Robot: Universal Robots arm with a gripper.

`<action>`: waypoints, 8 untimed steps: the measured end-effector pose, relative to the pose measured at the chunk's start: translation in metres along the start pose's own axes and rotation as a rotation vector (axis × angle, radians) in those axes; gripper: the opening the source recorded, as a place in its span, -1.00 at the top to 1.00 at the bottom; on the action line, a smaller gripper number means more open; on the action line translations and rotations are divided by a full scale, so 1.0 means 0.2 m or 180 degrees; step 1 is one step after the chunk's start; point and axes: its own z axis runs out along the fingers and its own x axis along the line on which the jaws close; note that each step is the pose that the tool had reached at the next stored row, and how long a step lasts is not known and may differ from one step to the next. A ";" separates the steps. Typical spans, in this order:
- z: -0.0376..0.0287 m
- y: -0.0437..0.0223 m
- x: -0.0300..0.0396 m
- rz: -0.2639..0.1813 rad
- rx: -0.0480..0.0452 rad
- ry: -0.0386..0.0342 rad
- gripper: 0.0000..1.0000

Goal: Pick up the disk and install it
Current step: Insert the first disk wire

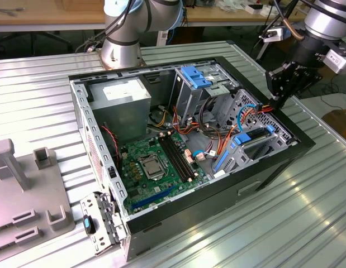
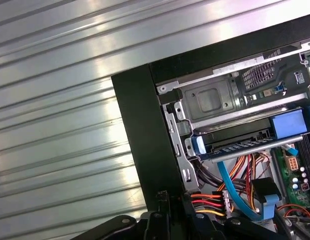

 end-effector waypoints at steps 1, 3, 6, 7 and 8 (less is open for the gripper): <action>0.001 0.000 0.000 0.0001 0.0018 -0.0005 0.55; 0.002 0.000 0.000 0.0004 0.0082 -0.0022 0.55; 0.003 0.000 0.000 0.0011 0.0189 -0.0051 0.55; 0.003 0.000 0.000 0.0012 0.0199 -0.0053 0.55; 0.002 0.001 0.000 0.0012 0.0199 -0.0053 0.55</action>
